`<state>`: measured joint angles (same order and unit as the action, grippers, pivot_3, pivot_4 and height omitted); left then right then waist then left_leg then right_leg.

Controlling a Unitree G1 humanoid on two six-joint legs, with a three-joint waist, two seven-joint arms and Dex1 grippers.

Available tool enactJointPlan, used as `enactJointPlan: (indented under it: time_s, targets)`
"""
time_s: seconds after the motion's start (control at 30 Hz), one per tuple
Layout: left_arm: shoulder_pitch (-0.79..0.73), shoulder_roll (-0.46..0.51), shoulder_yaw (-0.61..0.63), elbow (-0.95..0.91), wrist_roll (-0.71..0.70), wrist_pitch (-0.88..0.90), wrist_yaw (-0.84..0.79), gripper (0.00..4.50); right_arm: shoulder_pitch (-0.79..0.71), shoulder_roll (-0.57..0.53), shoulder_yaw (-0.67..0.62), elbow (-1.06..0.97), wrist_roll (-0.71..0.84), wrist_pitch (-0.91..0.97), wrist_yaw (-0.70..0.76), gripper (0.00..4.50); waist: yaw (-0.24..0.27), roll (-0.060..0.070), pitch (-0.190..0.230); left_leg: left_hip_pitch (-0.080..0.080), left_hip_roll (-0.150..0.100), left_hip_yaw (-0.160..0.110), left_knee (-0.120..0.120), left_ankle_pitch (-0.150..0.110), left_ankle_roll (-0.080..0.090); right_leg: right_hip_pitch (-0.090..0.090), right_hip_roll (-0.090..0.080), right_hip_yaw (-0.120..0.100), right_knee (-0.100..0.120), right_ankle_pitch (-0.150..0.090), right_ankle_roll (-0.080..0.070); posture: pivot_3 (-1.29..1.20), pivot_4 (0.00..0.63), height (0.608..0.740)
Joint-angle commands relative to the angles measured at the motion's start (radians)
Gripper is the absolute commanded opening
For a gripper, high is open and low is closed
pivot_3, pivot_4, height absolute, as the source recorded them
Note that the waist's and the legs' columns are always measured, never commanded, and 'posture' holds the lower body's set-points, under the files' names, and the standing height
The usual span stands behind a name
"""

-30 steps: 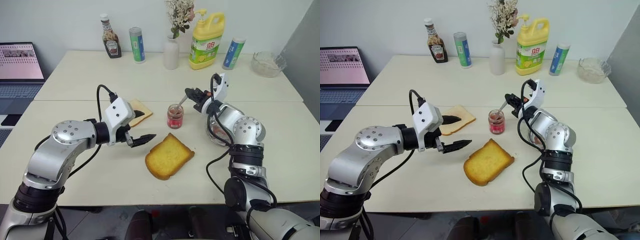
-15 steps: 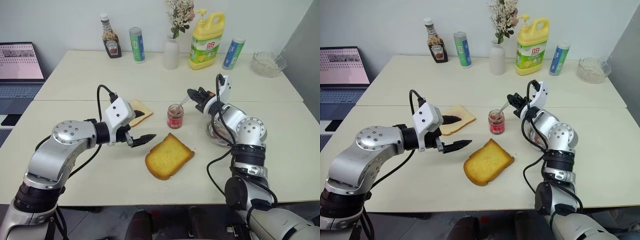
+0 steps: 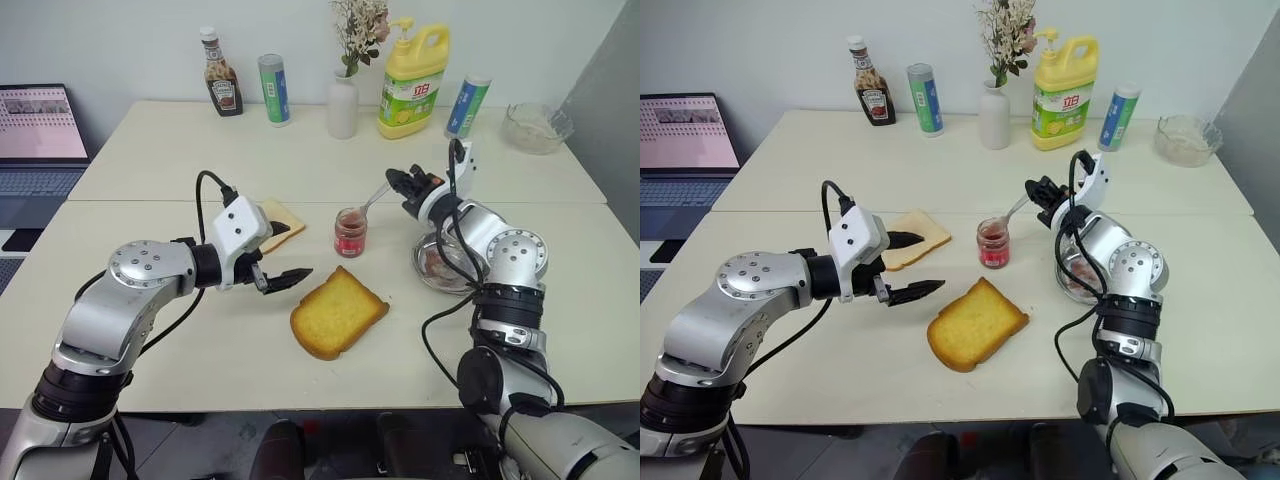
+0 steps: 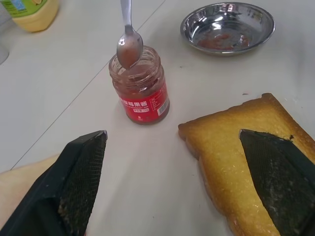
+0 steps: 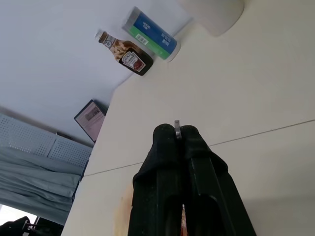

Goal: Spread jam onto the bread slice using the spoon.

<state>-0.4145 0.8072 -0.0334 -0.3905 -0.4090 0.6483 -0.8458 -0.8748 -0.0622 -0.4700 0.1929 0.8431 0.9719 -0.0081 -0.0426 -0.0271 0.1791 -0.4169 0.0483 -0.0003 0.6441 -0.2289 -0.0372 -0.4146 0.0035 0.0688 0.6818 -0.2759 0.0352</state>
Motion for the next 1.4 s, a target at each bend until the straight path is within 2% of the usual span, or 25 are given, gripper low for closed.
enactJointPlan:
  time_s: [0.03, 0.2, 0.47, 0.57, 0.7, 0.87, 1.07, 1.13, 1.4]
  targets:
    - [-0.008, 0.01, 0.029, -0.015, 0.0, -0.019, -0.009, 4.5, -0.026, -0.018, -0.019, -0.038, 0.046, 0.007, -0.009, 0.06, 0.0, 0.0, 0.0, 0.0, 0.0, 0.0, 0.0, 0.0, 0.0, 0.0, 0.0, 0.0, 0.0, 0.0, 0.0, 0.0, 0.15, 0.74]
    - [0.024, 0.029, 0.071, -0.026, -0.026, -0.019, -0.031, 4.5, -0.016, -0.031, -0.045, -0.086, 0.113, 0.039, -0.03, 0.06, 0.0, 0.0, 0.0, 0.0, 0.0, 0.0, 0.0, 0.0, 0.0, 0.0, 0.0, 0.0, 0.0, 0.0, 0.0, 0.0, 0.15, 0.74]
    - [0.089, 0.068, 0.168, -0.071, -0.115, -0.01, -0.104, 4.5, 0.062, -0.047, -0.065, -0.255, 0.358, 0.161, -0.063, 0.06, -0.001, 0.0, 0.0, -0.001, 0.0, 0.0, -0.001, 0.0, 0.0, -0.001, 0.0, 0.0, -0.001, 0.0, 0.0, 0.0, 0.15, 0.74]
    - [0.144, 0.093, 0.199, -0.104, -0.149, -0.002, -0.134, 4.5, 0.103, -0.06, -0.031, -0.31, 0.395, 0.177, -0.078, 0.06, -0.005, 0.0, 0.0, -0.001, 0.0, 0.0, -0.001, 0.0, 0.0, -0.001, 0.0, 0.0, 0.0, 0.0, 0.0, 0.0, 0.15, 0.74]
    - [0.315, 0.108, 0.239, -0.208, -0.181, -0.008, -0.157, 4.5, 0.207, -0.034, 0.087, -0.475, 0.419, 0.183, -0.074, 0.06, -0.012, 0.0, 0.0, -0.001, 0.001, 0.001, -0.001, 0.0, 0.0, -0.002, 0.0, 0.001, -0.001, 0.0, 0.0, 0.0, 0.15, 0.74]
    - [0.49, 0.079, 0.228, -0.29, -0.138, -0.083, -0.138, 4.5, 0.323, -0.05, 0.271, -0.59, 0.33, 0.141, 0.009, 0.06, -0.017, 0.0, 0.0, -0.001, 0.001, 0.001, -0.003, 0.0, 0.0, -0.003, 0.0, 0.001, 0.0, 0.0, 0.0, 0.0, 0.15, 0.74]
    - [0.582, 0.063, 0.231, -0.236, -0.039, -0.222, -0.132, 4.5, 0.384, -0.08, 0.422, -0.593, 0.172, 0.032, 0.122, 0.06, -0.014, 0.0, 0.0, 0.0, 0.001, 0.001, 0.0, 0.0, 0.0, -0.002, 0.0, 0.001, 0.0, -0.002, 0.002, 0.0, 0.15, 0.74]
    - [0.632, 0.06, 0.228, -0.203, 0.014, -0.3, -0.138, 4.5, 0.407, -0.127, 0.509, -0.598, 0.079, -0.018, 0.199, 0.06, -0.014, 0.0, 0.0, 0.0, 0.001, 0.002, 0.0, 0.0, 0.0, -0.001, 0.0, 0.002, -0.001, -0.002, 0.003, 0.0, 0.15, 0.74]
    - [0.665, 0.016, 0.207, -0.162, 0.057, -0.402, -0.119, 4.5, 0.434, -0.212, 0.639, -0.589, -0.121, -0.168, 0.363, 0.06, -0.013, 0.0, 0.0, 0.0, 0.001, 0.001, 0.0, 0.0, 0.0, -0.002, 0.0, 0.001, -0.001, -0.002, 0.001, 0.0, 0.15, 0.74]
